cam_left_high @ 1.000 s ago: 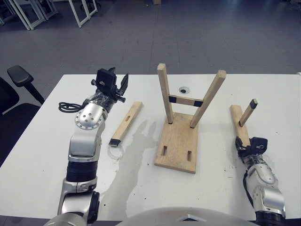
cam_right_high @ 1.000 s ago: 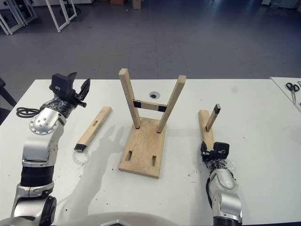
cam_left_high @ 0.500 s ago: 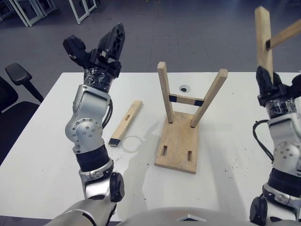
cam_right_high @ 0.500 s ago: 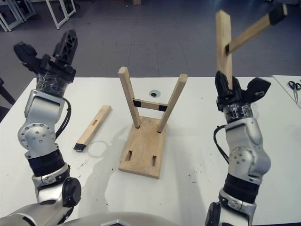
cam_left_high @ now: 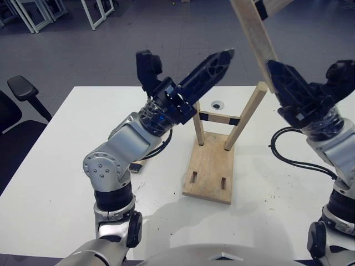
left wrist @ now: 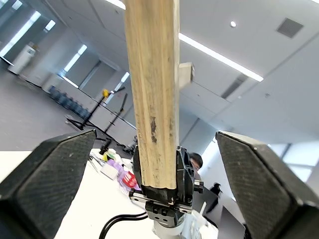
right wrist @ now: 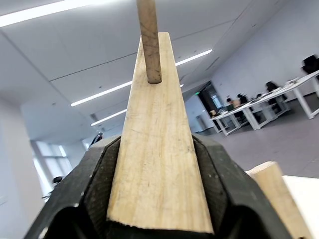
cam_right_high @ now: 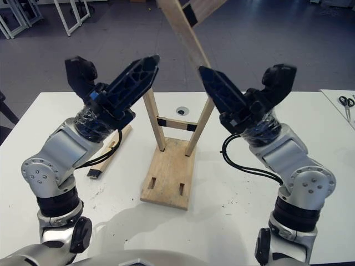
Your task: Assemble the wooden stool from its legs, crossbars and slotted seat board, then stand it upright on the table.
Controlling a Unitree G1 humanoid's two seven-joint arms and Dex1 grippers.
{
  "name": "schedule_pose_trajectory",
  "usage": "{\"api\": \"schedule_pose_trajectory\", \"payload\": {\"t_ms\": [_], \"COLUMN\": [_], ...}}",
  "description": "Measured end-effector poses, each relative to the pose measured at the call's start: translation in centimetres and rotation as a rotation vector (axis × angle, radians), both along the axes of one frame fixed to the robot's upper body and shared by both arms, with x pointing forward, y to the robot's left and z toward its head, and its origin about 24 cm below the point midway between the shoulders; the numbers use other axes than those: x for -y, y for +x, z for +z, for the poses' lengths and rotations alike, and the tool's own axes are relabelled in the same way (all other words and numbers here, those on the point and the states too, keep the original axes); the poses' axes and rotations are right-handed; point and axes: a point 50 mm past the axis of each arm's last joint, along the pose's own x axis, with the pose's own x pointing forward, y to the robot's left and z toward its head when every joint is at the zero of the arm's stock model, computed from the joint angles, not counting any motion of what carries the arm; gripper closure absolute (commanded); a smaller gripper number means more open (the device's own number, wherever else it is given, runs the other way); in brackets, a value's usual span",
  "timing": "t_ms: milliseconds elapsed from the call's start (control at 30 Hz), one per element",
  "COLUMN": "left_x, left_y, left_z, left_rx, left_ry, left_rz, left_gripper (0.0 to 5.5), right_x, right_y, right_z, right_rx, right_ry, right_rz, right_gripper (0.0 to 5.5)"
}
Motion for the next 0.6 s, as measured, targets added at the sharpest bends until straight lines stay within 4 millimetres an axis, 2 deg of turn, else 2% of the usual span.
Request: {"api": "schedule_pose_trajectory", "payload": {"t_ms": [267, 367, 600], "left_x": [0.5, 0.4, -0.1], "left_y": [0.7, 0.7, 0.4], "left_z": [0.8, 1.1, 0.6], "left_rx": [-0.029, -0.021, 0.032], "left_ry": [-0.075, -0.093, 0.024], "left_rz": [-0.079, -0.118, -0.23], "left_gripper": [1.07, 1.53, 2.7], "right_x": [-1.3, -1.5, -1.0], "right_y": [-0.6, -0.9, -0.9], "right_z": [-1.3, -1.7, -2.0], "right_rx": [-0.044, -0.061, -0.077], "right_ry": [-0.02, -0.008, -0.006], "right_rz": [0.158, 0.215, 0.26], "right_gripper": [3.47, 3.47, 3.47]}}
